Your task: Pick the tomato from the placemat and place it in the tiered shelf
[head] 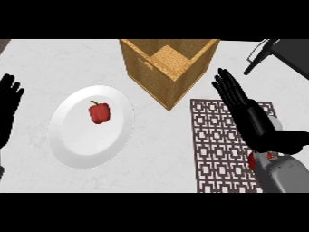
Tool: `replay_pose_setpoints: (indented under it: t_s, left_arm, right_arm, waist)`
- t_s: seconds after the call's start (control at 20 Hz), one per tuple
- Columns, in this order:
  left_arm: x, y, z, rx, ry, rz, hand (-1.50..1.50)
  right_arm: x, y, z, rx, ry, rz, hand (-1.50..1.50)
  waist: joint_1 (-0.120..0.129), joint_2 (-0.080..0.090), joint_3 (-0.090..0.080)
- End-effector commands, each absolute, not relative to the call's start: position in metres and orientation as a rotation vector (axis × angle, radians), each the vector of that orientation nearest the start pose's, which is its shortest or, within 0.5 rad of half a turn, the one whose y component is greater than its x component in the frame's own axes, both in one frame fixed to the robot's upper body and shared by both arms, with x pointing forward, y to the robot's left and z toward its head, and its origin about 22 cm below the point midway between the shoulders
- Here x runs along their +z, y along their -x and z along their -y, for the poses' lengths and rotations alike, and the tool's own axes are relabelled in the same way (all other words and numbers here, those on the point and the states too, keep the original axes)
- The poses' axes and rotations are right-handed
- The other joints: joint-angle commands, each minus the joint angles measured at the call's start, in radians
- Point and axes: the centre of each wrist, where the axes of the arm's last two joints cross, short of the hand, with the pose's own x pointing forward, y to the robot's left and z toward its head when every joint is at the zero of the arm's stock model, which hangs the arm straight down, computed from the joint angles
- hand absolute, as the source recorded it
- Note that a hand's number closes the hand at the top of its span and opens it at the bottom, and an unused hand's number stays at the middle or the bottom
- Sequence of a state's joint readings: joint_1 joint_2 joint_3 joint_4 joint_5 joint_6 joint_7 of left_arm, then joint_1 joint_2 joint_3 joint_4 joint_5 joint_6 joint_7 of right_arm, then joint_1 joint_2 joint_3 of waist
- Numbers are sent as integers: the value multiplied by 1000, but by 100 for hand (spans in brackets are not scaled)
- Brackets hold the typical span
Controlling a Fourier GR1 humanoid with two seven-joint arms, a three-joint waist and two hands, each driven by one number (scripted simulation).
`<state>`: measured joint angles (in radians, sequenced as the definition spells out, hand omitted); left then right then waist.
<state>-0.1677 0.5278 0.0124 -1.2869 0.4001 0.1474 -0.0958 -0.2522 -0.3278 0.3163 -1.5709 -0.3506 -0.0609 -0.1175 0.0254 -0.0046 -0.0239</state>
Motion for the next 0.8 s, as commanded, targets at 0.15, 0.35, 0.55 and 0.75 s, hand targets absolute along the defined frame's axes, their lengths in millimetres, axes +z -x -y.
replay_pose_setpoints:
  t_s: [0.15,0.35,0.55,0.75]
  left_arm:
    - [27,-282,-324,-89,-248,1623,0]
    - [22,-280,-314,-100,-182,1592,0]
    - [16,-281,-279,-200,-132,1602,0]
    - [3,-276,-243,-230,-111,1585,0]
  right_arm:
    - [38,-257,309,-60,-249,1840,-150]
    - [17,-260,231,-682,-744,1757,150]
    - [-41,-212,374,-512,379,1565,150]
    - [-84,-189,370,-821,359,1662,-150]
  waist:
    - [-77,7,30]
    - [-111,14,84]
    - [-77,21,30]
    - [-51,10,30]
